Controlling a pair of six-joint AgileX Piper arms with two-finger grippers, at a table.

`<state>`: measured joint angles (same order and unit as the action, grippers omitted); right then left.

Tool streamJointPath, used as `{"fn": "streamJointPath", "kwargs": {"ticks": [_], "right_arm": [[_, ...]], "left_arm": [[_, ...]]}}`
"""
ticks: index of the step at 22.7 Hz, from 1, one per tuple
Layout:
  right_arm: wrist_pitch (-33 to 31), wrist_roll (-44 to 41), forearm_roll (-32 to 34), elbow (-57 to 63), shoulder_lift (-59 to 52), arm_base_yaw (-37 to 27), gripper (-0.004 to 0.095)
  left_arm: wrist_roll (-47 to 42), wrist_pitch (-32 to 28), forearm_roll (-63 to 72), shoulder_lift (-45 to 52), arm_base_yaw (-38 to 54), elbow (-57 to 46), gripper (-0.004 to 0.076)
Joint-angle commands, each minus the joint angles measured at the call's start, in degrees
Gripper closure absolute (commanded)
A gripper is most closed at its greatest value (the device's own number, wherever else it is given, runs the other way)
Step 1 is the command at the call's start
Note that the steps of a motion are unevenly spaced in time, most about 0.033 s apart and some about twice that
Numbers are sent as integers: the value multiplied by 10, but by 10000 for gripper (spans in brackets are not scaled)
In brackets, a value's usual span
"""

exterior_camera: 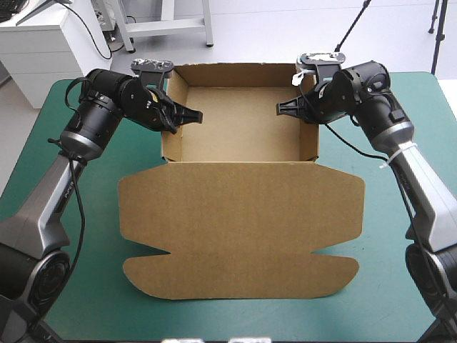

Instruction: Fold the box

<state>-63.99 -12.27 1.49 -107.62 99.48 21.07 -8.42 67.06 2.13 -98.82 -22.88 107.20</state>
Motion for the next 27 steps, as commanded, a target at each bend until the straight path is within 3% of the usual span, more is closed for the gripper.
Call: {"fn": "streamJointPath", "kwargs": {"ticks": [1, 6, 27], "right_arm": [[2, 29, -23, -18, -13, 3, 920], [-74, 52, -33, -18, 10, 3, 922], [-75, 71, -37, -18, 137, 3, 924]], "left_arm": [[41, 1, 41, 21, -5, 22, 723], [48, 59, 17, -6, -4, 22, 723], [84, 68, 0, -134, -4, 19, 724]]}}
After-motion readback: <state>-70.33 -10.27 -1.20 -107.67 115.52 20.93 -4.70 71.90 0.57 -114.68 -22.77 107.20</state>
